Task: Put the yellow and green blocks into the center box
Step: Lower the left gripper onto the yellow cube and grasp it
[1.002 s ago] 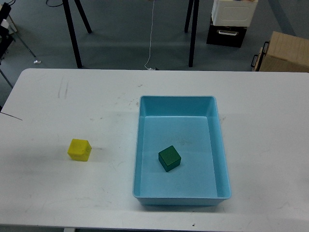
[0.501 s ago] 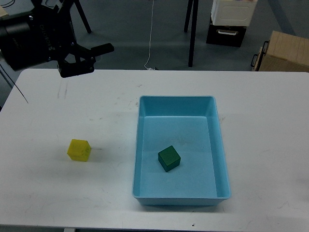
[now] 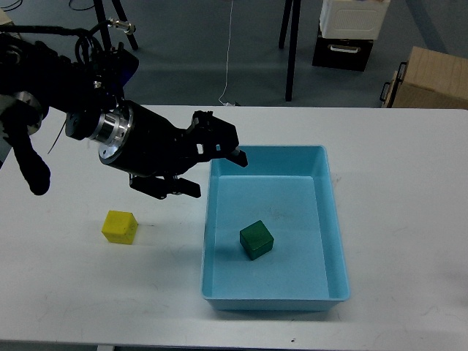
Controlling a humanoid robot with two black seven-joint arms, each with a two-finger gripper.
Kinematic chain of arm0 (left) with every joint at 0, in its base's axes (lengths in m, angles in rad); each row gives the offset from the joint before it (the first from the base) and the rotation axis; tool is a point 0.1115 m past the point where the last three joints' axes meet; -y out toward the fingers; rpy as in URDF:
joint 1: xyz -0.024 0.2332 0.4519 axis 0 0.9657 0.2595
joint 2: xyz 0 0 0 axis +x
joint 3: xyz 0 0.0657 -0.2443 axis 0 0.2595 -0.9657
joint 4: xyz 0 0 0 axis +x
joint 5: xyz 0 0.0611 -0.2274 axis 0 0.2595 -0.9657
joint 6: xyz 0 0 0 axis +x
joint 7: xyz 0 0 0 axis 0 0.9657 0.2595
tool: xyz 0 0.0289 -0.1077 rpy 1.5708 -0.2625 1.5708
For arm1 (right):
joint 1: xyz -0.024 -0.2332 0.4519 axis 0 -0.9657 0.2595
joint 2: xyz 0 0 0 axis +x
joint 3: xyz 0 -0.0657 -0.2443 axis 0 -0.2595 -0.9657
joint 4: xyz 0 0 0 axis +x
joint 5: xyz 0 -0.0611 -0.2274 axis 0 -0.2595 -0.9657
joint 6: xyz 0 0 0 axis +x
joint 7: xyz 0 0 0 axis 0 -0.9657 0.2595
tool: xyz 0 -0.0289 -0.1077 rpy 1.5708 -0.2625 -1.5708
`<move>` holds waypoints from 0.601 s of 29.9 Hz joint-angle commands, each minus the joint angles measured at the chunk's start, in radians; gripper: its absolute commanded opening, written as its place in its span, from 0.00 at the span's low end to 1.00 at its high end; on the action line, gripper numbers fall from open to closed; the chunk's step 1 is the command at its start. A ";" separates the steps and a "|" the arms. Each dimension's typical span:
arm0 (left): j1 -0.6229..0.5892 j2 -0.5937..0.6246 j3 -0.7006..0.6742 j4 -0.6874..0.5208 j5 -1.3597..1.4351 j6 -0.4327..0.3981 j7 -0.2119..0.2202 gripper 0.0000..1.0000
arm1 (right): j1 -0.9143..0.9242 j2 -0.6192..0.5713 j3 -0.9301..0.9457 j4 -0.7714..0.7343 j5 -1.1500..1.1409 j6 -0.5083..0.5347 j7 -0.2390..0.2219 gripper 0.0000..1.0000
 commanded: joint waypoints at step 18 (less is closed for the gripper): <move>0.301 -0.038 0.103 0.209 0.428 0.000 -0.020 1.00 | -0.038 0.000 0.008 0.000 0.000 0.000 -0.002 0.96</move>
